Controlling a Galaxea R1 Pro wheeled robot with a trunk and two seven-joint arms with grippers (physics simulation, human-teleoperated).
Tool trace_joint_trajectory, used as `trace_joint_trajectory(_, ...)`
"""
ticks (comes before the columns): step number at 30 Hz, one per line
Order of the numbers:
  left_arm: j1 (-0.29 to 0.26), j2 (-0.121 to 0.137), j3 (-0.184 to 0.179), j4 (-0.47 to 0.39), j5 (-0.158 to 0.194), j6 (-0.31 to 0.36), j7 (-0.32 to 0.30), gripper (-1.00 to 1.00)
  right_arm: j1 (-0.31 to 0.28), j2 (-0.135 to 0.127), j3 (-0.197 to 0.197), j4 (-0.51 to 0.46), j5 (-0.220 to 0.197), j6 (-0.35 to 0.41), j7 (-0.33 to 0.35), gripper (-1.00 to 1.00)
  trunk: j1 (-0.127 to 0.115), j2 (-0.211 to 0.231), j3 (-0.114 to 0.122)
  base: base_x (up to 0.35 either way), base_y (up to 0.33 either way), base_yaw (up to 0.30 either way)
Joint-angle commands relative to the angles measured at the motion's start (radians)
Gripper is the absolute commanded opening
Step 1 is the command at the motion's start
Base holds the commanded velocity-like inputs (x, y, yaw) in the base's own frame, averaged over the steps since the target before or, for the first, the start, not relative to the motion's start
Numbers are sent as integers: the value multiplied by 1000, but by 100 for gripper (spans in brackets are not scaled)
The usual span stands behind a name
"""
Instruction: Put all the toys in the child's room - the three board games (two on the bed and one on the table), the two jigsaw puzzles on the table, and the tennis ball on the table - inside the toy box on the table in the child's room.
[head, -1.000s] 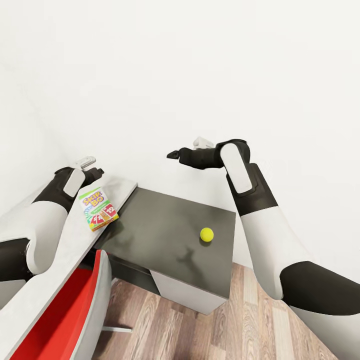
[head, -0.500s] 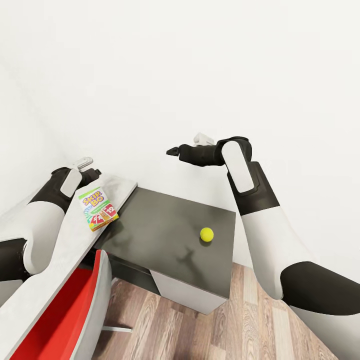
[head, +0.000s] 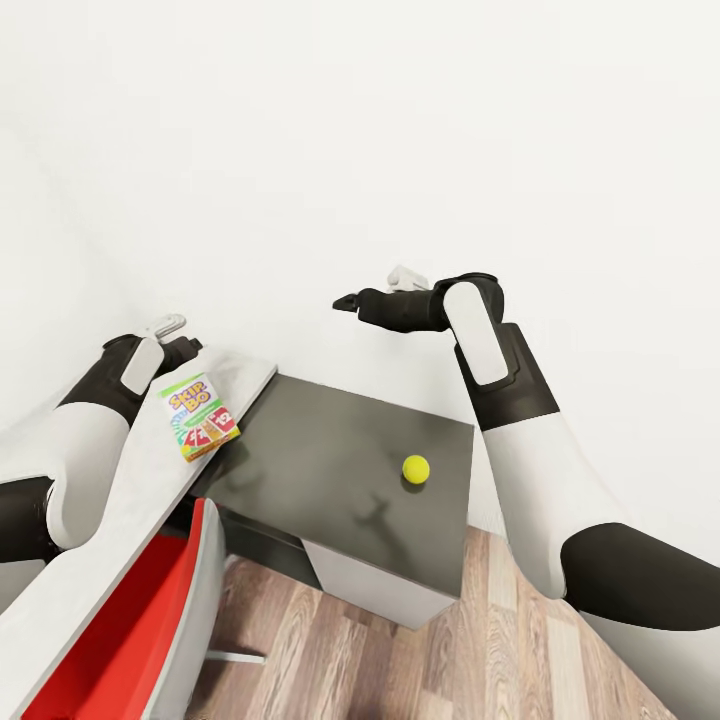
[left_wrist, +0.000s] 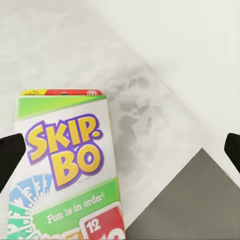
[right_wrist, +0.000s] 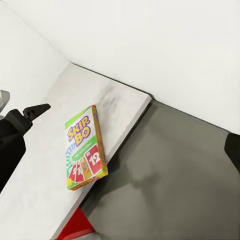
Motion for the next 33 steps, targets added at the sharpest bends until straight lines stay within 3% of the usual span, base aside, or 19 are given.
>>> trace_joint_trajectory(1, -1, 0, 0, -2, 9, 3, 7, 100, -1, 0, 0, -1, -11, 2, -10, 100, 1, -2, -2, 0, 0, 187)
trace_joint_trajectory(10, 1, 3, 1, -2, 7, -4, -2, 100, -1, 0, -2, -1, -11, 2, -10, 100, 1, -2, -2, 0, 0, 188)
trace_joint_trajectory(26, 1, 6, 2, -2, 7, -5, -6, 100, -1, 0, -1, -1, -6, 2, -10, 100, 1, -2, -2, 0, 0, 15)
trace_joint_trajectory(30, 11, 29, 22, -24, 29, 18, -28, 100, -2, 0, 22, -23, -31, -16, -8, 100, 1, -2, -2, 0, 0, 0)
trace_joint_trajectory(33, 0, 32, 11, -41, 45, 23, -45, 100, -1, 0, 19, -28, -48, -12, -5, 100, 1, -2, -2, 0, 0, 0)
